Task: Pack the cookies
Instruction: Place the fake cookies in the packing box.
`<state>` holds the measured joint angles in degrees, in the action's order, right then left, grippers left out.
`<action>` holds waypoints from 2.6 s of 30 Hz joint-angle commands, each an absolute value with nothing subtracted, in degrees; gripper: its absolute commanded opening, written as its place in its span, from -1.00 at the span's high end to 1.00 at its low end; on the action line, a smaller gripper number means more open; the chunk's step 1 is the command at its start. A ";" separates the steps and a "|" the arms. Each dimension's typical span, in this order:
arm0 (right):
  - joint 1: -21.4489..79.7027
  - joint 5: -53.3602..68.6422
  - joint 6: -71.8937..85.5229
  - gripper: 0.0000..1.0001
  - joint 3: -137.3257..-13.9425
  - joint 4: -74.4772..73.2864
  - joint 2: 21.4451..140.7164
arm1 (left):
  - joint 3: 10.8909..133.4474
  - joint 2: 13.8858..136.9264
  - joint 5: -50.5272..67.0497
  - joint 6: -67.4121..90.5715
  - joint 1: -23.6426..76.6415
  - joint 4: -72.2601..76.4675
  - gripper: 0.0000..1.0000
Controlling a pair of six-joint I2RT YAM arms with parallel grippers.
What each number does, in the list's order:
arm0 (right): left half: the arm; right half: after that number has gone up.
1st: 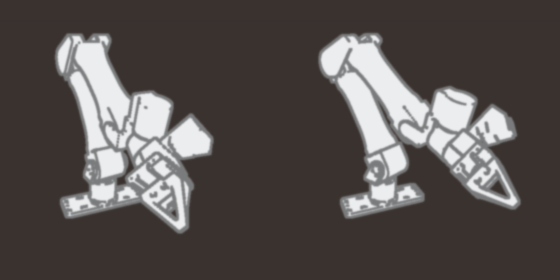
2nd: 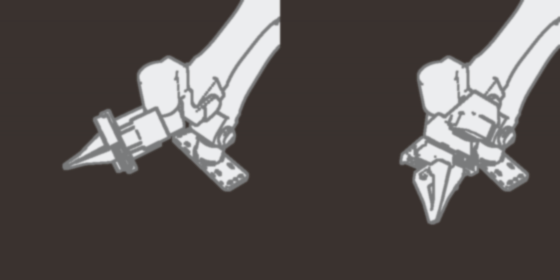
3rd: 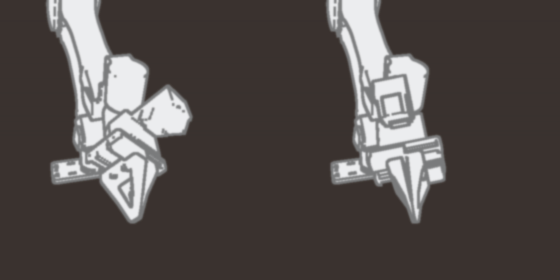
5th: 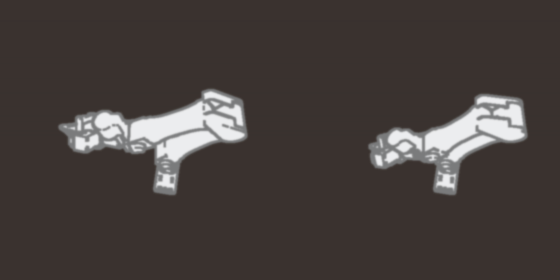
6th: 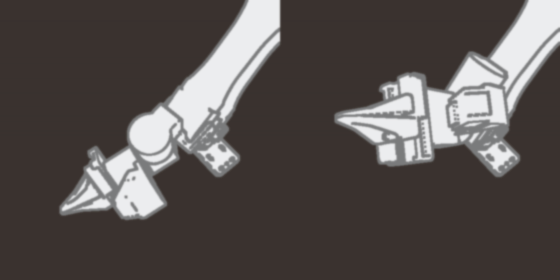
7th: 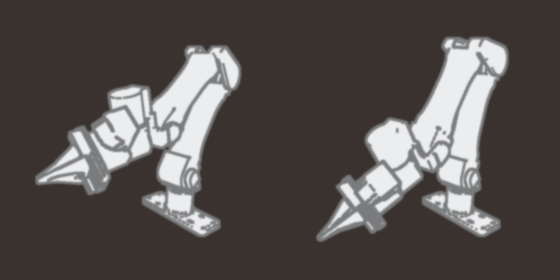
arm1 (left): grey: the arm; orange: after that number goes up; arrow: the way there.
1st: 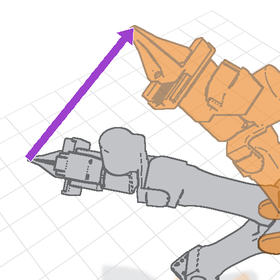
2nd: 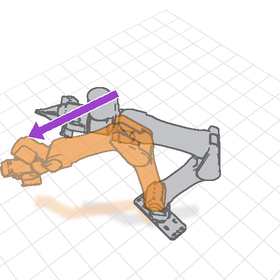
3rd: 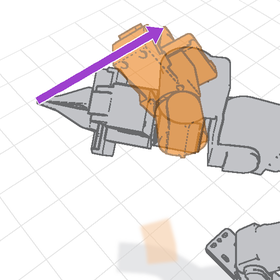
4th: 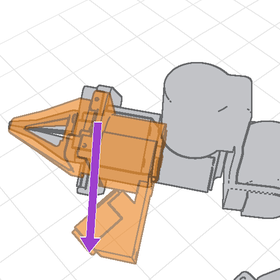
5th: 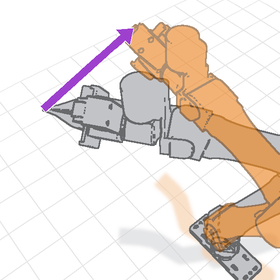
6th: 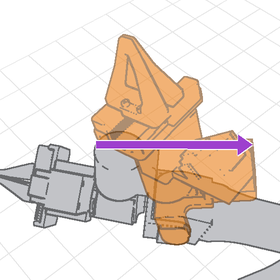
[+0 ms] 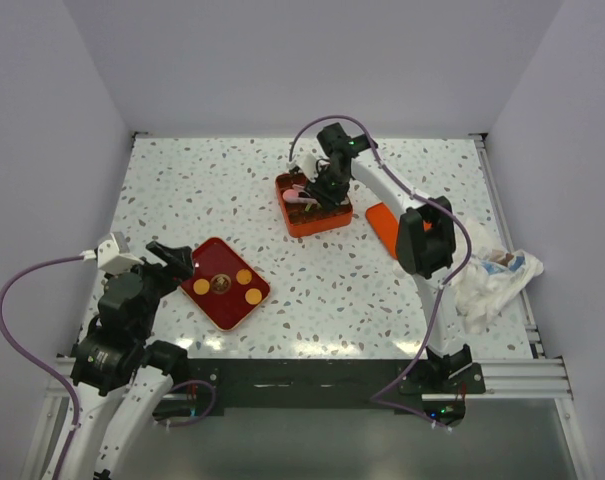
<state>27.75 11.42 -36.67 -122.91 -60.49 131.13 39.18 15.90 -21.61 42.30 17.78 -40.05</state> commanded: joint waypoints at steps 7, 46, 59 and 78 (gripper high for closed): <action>27.69 10.37 -36.74 0.24 -125.86 -60.47 130.96 | 39.20 16.61 -21.62 41.57 18.02 -37.71 -0.78; 24.26 14.76 -33.92 0.74 -119.71 -61.26 124.71 | 39.20 16.79 -21.80 41.13 18.02 -37.62 -0.78; 24.43 15.82 -34.10 0.74 -122.25 -62.14 127.26 | 39.29 16.70 -21.80 41.48 18.02 -37.71 -0.78; 25.05 15.82 -34.28 0.73 -123.05 -62.40 128.50 | 39.37 16.96 -21.62 41.84 17.93 -37.44 -0.78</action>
